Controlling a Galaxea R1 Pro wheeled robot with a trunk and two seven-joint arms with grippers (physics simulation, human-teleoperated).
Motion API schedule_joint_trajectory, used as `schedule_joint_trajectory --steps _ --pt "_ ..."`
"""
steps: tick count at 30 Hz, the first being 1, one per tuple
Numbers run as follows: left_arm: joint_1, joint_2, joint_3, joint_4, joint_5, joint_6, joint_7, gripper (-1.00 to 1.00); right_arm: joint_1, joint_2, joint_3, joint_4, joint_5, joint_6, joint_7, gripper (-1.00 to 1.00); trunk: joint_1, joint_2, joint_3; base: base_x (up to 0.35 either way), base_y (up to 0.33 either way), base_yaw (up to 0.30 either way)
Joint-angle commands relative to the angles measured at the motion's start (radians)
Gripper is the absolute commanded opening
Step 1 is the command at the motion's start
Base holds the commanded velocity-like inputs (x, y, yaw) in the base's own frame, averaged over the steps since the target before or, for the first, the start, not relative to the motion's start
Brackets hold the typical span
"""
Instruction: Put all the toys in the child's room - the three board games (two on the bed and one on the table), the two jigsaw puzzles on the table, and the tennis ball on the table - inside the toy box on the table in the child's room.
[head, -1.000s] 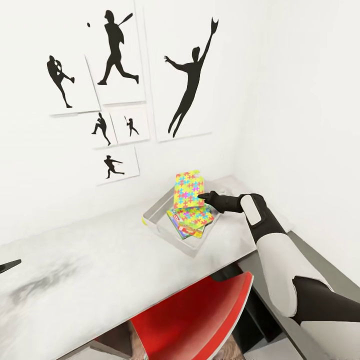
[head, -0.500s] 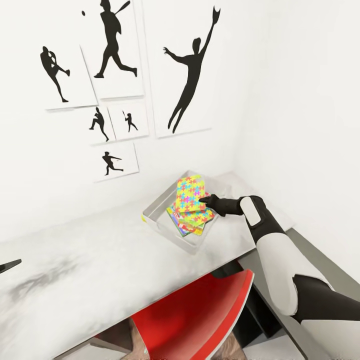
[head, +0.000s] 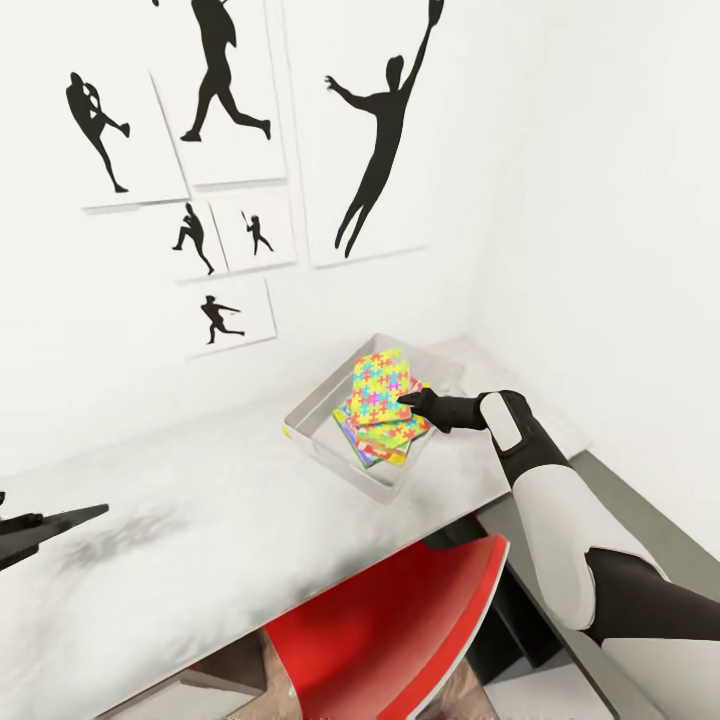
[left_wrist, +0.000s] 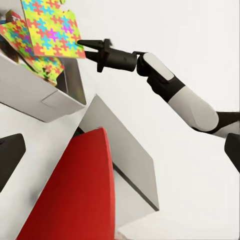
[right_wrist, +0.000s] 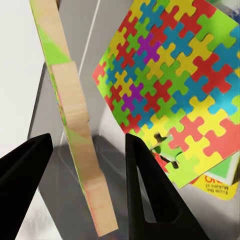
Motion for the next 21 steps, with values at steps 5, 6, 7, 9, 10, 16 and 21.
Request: schedule_joint_trajectory --steps 5,6,7,9,10,16,21 --pt "-0.035 -0.023 -0.04 -0.003 0.006 0.01 -0.004 1.0 -0.001 0.004 -0.008 -0.007 0.009 0.01 0.008 -1.0 0.0 -0.002 -0.01 0.0 0.0 0.0" --pt "-0.039 -0.025 -0.043 -0.004 0.007 0.01 -0.004 1.0 -0.002 0.004 -0.008 -0.008 0.009 0.01 0.008 -1.0 0.0 -0.002 -0.012 0.0 0.0 0.0" --pt "-0.041 -0.026 -0.044 -0.004 0.007 0.01 -0.004 1.0 -0.002 0.004 -0.008 -0.008 0.009 0.011 0.009 -1.0 0.0 -0.002 -0.013 0.0 0.0 0.0" --pt "-0.044 -0.027 -0.045 -0.004 0.008 0.01 -0.004 1.0 -0.002 0.005 -0.008 -0.009 0.009 0.011 0.009 -1.0 0.0 -0.002 -0.017 0.0 0.0 0.0" --pt "-0.045 -0.027 -0.046 -0.003 0.008 0.009 -0.004 1.0 -0.002 0.005 -0.008 -0.009 0.009 0.011 0.009 -1.0 0.0 -0.002 -0.018 0.0 0.0 0.0" --pt "-0.047 -0.028 -0.045 0.0 0.008 0.008 -0.004 1.0 -0.008 0.006 -0.008 -0.009 0.009 0.012 0.009 -1.0 0.0 -0.002 -0.028 0.0 0.0 0.0" --pt "-0.047 -0.029 -0.045 0.001 0.008 0.008 -0.004 1.0 -0.013 0.006 -0.008 -0.009 0.009 0.013 0.009 -1.0 0.0 -0.002 -0.036 0.0 0.0 0.0"
